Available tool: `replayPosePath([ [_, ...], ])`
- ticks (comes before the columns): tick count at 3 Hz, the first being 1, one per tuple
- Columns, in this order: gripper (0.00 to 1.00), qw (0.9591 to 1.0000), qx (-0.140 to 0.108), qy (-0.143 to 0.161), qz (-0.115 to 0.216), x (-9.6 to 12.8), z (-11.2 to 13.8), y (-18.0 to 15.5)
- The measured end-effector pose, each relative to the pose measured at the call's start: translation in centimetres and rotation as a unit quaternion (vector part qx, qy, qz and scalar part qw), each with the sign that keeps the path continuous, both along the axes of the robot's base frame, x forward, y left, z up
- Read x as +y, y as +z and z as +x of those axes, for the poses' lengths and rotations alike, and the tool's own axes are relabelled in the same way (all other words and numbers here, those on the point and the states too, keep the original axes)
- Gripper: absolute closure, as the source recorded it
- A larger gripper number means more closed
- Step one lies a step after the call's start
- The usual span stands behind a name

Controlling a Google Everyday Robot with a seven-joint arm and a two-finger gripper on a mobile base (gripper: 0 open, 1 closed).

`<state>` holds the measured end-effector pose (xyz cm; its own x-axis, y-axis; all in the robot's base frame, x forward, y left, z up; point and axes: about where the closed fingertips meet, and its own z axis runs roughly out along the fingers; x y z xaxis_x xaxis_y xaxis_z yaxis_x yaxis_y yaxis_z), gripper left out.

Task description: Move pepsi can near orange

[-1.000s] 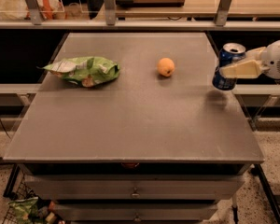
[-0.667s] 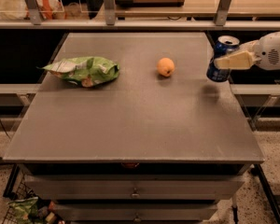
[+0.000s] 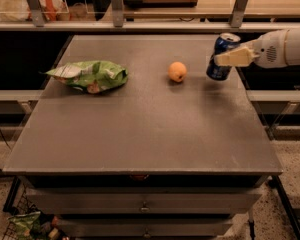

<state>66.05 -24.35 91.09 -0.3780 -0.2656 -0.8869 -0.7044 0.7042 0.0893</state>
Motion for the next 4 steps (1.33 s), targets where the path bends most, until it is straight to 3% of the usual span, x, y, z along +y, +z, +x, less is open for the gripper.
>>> replayPosePath([
  [2,1.0,0.9973,0.008,0.051,0.052,5.2,-0.1,-0.5],
  [3,0.82,0.9965,0.018,0.076,0.029,7.1,-0.3,-0.9],
  [4,0.58,0.9963,0.019,0.078,0.03,7.4,-0.3,-1.0],
])
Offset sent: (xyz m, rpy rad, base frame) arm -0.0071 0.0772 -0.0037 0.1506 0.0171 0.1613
